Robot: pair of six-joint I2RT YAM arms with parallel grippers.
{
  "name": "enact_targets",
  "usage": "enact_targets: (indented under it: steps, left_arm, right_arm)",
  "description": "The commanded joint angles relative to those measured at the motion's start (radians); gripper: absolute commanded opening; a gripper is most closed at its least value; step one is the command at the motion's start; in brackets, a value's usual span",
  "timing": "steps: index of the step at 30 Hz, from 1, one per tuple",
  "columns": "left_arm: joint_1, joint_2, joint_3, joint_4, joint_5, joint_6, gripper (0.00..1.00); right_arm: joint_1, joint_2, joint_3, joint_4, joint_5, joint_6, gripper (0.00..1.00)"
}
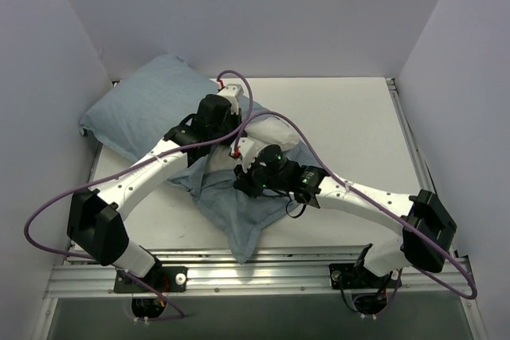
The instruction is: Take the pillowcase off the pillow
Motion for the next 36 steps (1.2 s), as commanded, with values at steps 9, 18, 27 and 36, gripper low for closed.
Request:
enact_targets:
  steps: [9, 18, 27, 36]
  left_arm:
    - [0.045, 0.094, 0.182, 0.12, -0.221, -0.008, 0.02]
    - [0.103, 0.258, 0.406, 0.145, -0.384, -0.061, 0.02]
    - [0.121, 0.336, 0.546, 0.122, -0.459, -0.13, 0.02]
    - [0.121, 0.33, 0.535, 0.125, -0.574, -0.324, 0.02]
  right_arm:
    - [0.158, -0.133, -0.066, -0.119, -0.058, 0.041, 0.0]
    - [0.226, -0.248, -0.133, -0.221, -0.047, 0.127, 0.0]
    - [0.246, -0.368, -0.23, -0.286, -0.13, 0.222, 0.0]
    - [0.296, -0.395, -0.223, -0.249, -0.155, 0.271, 0.0]
